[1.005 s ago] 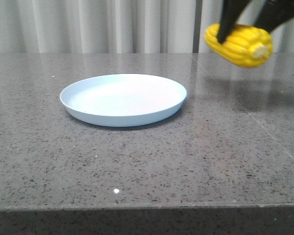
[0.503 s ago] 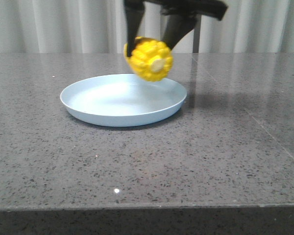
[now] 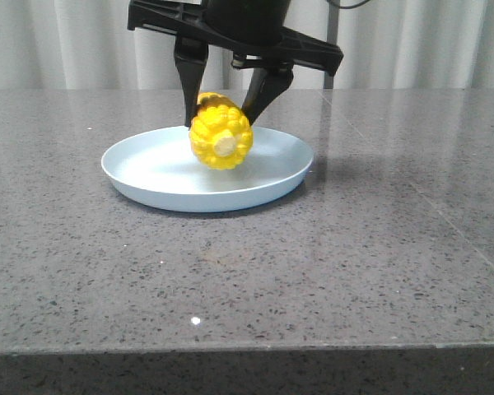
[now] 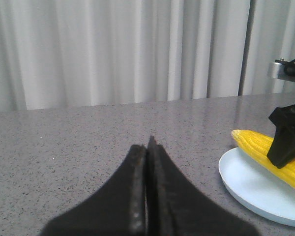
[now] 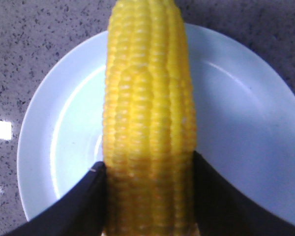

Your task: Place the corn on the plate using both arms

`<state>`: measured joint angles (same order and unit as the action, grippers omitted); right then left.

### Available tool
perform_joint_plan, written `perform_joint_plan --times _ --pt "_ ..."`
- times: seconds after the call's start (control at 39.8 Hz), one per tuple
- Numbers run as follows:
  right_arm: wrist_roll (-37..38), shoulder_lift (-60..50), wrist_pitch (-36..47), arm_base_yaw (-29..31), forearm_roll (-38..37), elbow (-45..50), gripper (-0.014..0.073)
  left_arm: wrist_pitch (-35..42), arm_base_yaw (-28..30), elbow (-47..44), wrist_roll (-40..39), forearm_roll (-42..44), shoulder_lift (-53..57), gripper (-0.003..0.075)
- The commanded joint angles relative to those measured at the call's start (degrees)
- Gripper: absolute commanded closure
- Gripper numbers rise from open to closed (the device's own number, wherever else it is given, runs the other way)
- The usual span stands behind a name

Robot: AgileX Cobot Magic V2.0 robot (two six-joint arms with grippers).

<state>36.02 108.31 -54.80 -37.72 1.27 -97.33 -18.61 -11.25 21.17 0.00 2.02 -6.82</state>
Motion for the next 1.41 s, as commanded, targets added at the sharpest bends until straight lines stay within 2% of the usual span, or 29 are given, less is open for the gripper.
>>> perform_joint_plan --times 0.0,0.2,0.28,0.33,0.48,0.58,0.96,1.03,1.11,1.21,1.31,1.36,1.38 --pt "0.0 -2.2 2.0 -0.1 -0.7 -1.9 0.0493 4.9 0.2 1.5 0.0 0.0 -0.6 0.0741" --pt "0.0 -1.4 1.4 -0.3 -0.7 -1.9 0.0491 4.9 0.2 1.5 0.0 0.0 -0.6 0.0741" --pt "0.0 -1.4 1.4 -0.3 -0.7 -1.9 0.0442 4.9 0.2 1.5 0.0 0.0 -0.6 0.0741" --pt "0.0 -1.4 1.3 -0.3 -0.7 -1.9 0.0376 4.9 0.2 1.5 0.0 0.0 -0.6 0.0741" --pt "0.0 -1.5 1.3 -0.3 -0.7 -1.9 0.0100 4.9 0.2 1.5 0.0 0.0 -0.6 0.0741" --pt "0.0 -2.0 1.3 -0.3 -0.9 -1.9 0.0011 4.9 0.2 1.5 0.0 0.0 -0.6 0.0741" --pt "-1.6 -9.1 1.2 0.2 -4.7 -1.9 -0.0005 4.9 0.2 1.5 0.0 0.0 -0.6 0.0741" --pt "-1.7 -10.3 1.4 0.9 -5.0 -1.9 0.0016 4.9 0.2 1.5 0.0 0.0 -0.6 0.0741" --pt "-2.2 -11.5 1.5 2.0 -5.0 -1.9 0.0102 4.9 0.2 1.5 0.0 0.0 -0.6 0.0741" --pt "-2.2 -12.5 0.8 3.5 -5.0 -1.9 0.0305 4.9 0.2 1.5 0.0 0.0 -0.6 0.0741" --pt "-2.2 -13.2 -1.0 5.3 -5.0 -1.9 0.0559 4.9 0.2 1.5 0.0 0.0 -0.6 0.0741" --pt "-2.2 -13.4 -2.3 6.6 -5.0 -1.9 0.0651 4.9 0.2 1.5 0.0 0.0 -0.6 0.0741" --pt "-2.2 -13.4 -3.1 7.3 -5.0 -1.9 0.0669 4.9 0.2 1.5 0.0 0.0 -0.6 0.0741"
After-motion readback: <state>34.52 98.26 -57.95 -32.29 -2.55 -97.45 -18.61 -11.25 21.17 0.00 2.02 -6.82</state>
